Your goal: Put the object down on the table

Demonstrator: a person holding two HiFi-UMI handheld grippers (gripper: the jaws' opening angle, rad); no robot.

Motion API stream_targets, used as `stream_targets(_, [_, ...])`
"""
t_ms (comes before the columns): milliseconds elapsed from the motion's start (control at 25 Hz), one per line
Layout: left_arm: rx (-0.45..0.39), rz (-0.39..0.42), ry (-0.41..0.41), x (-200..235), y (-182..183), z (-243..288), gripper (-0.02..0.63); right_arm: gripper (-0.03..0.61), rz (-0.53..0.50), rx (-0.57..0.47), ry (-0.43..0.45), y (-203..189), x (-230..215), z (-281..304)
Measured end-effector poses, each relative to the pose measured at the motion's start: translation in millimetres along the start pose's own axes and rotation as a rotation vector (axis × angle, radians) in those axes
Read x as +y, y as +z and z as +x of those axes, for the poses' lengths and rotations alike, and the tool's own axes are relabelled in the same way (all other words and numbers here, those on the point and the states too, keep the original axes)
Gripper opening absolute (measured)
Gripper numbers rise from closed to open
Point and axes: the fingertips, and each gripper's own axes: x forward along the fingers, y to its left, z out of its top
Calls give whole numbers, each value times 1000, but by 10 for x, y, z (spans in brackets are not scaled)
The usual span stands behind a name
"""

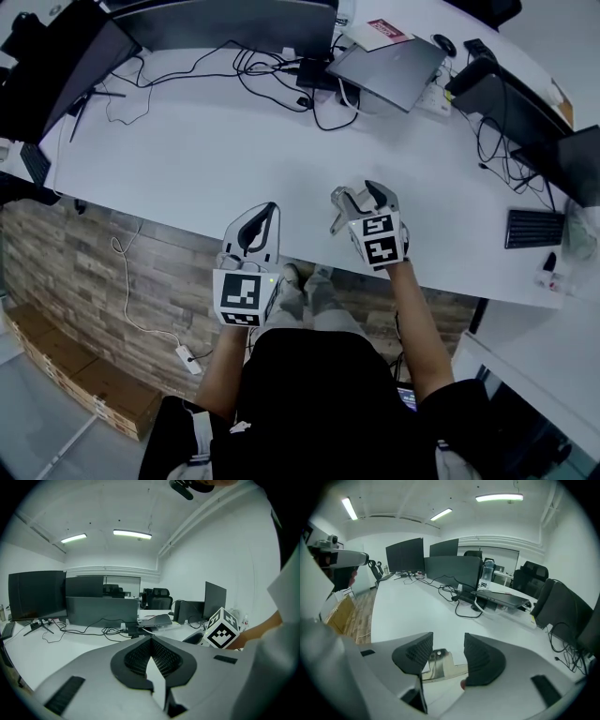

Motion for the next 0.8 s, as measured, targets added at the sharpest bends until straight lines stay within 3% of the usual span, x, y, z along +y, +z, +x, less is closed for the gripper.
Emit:
stream_targets(400, [-48, -7, -12, -52, 298, -95, 12, 64, 20, -123, -91, 384, -166, -549])
stream_targets(800, [-140, 40, -24, -144, 772, -226, 12, 26, 49, -272, -92, 852, -122, -1149])
